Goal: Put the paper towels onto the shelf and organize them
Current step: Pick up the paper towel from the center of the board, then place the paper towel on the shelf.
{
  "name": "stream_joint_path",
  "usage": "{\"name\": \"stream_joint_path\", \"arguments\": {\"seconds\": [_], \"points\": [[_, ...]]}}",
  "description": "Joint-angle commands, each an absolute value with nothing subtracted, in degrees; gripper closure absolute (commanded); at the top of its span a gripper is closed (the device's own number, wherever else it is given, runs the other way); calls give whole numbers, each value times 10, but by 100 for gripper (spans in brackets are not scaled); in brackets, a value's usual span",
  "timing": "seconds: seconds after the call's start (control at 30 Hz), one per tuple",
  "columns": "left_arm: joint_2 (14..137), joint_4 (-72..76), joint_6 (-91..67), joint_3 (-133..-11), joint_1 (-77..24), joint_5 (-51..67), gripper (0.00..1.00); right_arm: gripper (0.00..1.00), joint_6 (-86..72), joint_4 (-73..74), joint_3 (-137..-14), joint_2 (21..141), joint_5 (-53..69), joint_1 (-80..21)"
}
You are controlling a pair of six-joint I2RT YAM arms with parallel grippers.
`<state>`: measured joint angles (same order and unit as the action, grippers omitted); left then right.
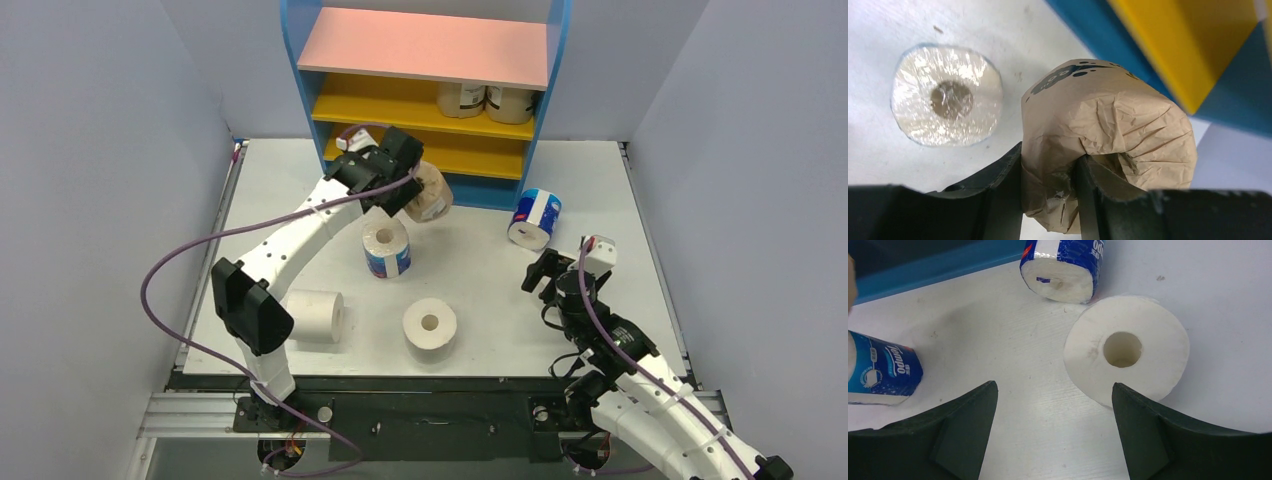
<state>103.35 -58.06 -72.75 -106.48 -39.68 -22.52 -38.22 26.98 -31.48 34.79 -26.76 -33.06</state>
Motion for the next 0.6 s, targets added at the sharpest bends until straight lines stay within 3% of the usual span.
{"name": "stream_joint_path", "arguments": {"seconds": [0.0, 0.43, 0.57], "points": [[1004, -602, -734, -1150, -360, -259, 66, 20, -383, 248, -322, 357, -267, -333], [1104, -720, -831, -1403, -327, -328, 66, 20, -389, 234, -319, 362, -251, -333], [1123, -715, -833, -1418, -315, -319, 66, 20, -389, 235, -314, 354, -253, -333]]}}
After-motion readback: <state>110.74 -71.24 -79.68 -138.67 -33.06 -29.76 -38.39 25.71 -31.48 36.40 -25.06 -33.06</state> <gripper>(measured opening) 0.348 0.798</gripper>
